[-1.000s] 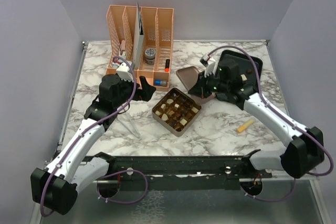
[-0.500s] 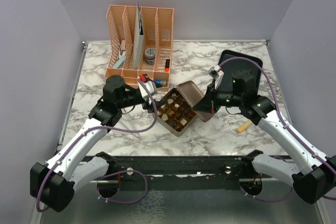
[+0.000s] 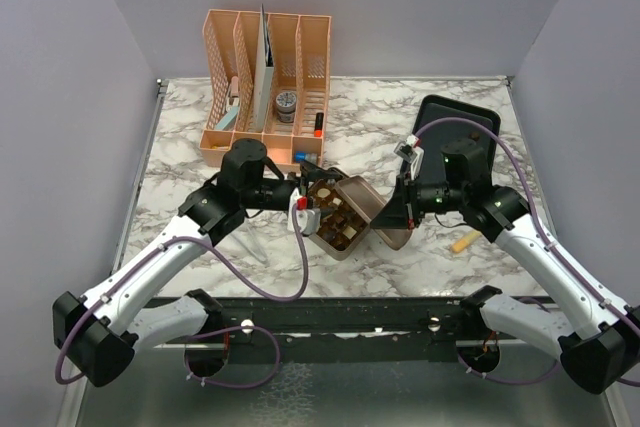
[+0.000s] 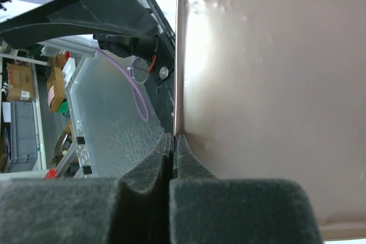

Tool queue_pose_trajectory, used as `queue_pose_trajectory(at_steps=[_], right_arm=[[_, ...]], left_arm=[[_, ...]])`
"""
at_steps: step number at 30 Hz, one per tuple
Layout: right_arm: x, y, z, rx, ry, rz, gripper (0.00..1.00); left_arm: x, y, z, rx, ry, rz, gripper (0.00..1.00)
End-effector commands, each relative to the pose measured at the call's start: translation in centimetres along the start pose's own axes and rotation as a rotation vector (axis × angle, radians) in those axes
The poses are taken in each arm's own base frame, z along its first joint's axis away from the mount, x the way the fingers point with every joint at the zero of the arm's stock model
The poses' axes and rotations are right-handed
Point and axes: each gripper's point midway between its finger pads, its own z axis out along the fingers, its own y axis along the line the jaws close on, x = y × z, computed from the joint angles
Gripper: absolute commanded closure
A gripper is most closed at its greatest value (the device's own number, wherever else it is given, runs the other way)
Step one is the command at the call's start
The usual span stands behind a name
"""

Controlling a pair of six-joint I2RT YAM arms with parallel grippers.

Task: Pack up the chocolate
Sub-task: Pick up the box lid from the center of the board.

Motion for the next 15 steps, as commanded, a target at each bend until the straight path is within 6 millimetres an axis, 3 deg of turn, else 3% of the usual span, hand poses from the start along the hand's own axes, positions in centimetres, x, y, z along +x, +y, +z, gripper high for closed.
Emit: queue_pose_trajectory(at_steps=[1,7,15], right_arm=[[0.0,1.9,-0.5,-0.071,0.012,-0.017,0.99],[-0.1,2.6,-0.8,-0.098,0.010,-0.022,1.00],[0.2,2.1,-0.3,-0.104,0.018,-0.004,1.00]], left_arm=[[0.8,-0.8,0.7,0.074,0.043,0.079,0.26],[1.4,-0.7,1.1,0.110,0.074,0.108,0.31],[1.7,-1.1,1.9,0.147,0.095,0.126,0.38]])
